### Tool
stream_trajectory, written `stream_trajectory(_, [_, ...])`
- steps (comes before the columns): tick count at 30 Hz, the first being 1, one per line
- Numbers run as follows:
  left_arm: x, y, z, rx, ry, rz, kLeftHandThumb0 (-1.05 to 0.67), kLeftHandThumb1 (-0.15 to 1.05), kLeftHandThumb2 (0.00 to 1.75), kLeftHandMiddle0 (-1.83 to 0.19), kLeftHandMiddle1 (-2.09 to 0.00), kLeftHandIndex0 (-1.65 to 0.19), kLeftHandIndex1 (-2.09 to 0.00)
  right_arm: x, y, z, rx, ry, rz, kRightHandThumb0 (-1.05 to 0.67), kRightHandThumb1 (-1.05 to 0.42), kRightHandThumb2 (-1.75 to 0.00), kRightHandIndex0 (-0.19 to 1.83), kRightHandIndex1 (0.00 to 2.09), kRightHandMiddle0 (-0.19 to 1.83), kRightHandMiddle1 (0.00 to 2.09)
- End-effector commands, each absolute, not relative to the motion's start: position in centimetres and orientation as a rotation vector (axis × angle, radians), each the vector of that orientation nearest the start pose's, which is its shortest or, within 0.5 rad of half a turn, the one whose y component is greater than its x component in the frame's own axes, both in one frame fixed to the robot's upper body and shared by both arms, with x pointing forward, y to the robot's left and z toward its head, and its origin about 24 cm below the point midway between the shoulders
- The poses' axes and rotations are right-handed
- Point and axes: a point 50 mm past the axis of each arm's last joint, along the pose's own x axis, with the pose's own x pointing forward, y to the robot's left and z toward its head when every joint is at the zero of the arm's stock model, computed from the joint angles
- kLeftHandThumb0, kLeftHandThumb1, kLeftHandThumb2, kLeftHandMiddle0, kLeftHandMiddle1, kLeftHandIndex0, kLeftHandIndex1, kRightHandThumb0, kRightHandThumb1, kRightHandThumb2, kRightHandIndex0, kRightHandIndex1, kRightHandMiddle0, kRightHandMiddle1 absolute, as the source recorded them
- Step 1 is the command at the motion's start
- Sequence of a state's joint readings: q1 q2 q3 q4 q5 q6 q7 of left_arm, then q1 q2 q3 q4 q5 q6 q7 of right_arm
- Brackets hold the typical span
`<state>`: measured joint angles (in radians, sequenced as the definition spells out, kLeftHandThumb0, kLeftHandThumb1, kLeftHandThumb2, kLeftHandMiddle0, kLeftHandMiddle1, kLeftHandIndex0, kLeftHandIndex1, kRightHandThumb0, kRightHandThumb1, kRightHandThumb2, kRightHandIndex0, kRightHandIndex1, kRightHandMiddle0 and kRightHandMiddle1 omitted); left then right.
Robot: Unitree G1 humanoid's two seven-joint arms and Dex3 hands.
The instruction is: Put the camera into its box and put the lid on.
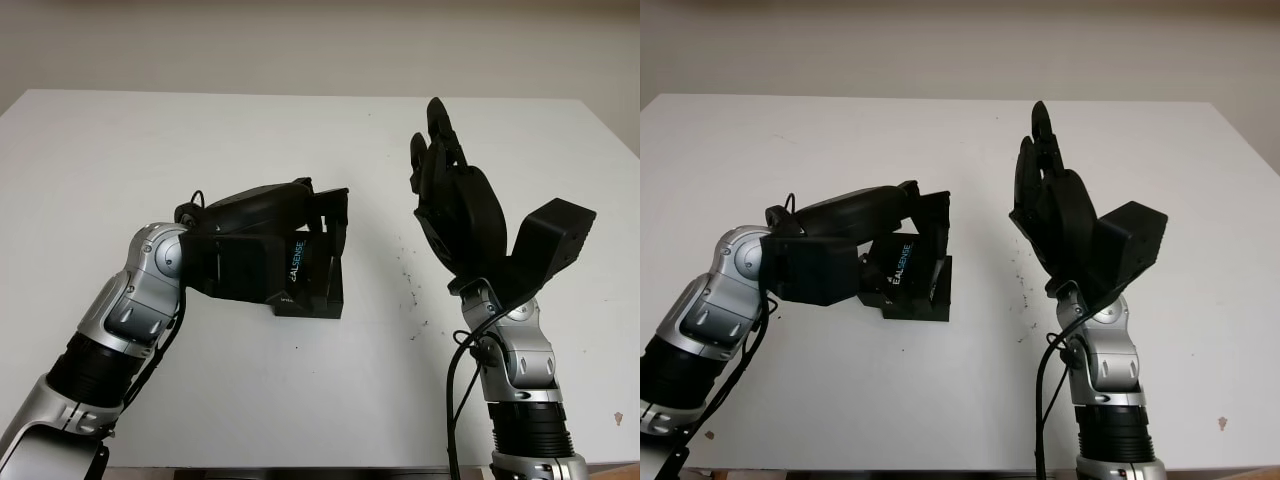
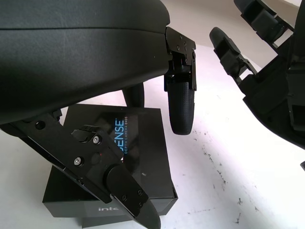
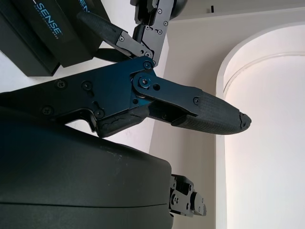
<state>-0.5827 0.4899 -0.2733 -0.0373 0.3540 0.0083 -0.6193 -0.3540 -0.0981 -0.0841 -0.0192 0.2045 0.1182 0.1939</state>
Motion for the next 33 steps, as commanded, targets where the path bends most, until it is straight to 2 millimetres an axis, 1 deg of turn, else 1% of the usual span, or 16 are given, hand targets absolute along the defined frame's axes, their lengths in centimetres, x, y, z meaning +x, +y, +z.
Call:
stream_trajectory(1, [31.53, 11.58, 17.77, 1.045, -0.314, -0.724, -0.12, 0.97, 0.06, -0.14, -2.0, -0.12, -1.87, 30.97, -14.91, 13.6, 0.1, -0.277, 0.236, -0.8, -1.05, -0.71, -0.19, 0.0, -0.19, 0.0])
stream_trajectory(10, [31.68, 11.42, 17.86, 1.023, -0.317, -0.698, -0.14, 0.96, 0.05, -0.16, -2.02, -0.13, -1.87, 30.97, -14.86, 13.46, 0.099, -0.279, 0.231, -0.81, -1.05, -0.7, -0.19, 0.0, -0.19, 0.0])
stream_trajectory(18, [31.71, 11.15, 17.74, 0.972, -0.272, -0.622, -0.12, 0.96, 0.05, -0.21, -2.09, -0.12, -1.94, 30.9, -14.74, 13.35, 0.1, -0.278, 0.226, -0.79, -1.05, -0.7, -0.19, 0.0, -0.19, 0.0])
stream_trajectory(22, [31.73, 11.03, 17.47, 0.963, -0.258, -0.619, -0.11, 0.95, 0.05, -0.27, -2.09, -0.13, -1.98, 30.8, -14.66, 13.23, 0.117, -0.276, 0.223, -0.78, -1.05, -0.7, -0.19, 0.0, -0.19, 0.0])
stream_trajectory(27, [31.78, 10.83, 17.23, 0.96, -0.241, -0.628, -0.11, 0.95, 0.05, -0.22, -2.09, -0.11, -2.0, 30.75, -14.7, 13.18, 0.112, -0.279, 0.223, -0.77, -1.05, -0.71, -0.19, 0.0, -0.19, 0.0])
stream_trajectory(33, [31.83, 10.67, 16.99, 0.945, -0.226, -0.645, -0.1, 0.96, 0.06, -0.23, -2.09, -0.11, -2.01, 30.7, -14.66, 13.07, 0.115, -0.276, 0.218, -0.77, -1.05, -0.71, -0.19, 0.0, -0.19, 0.0])
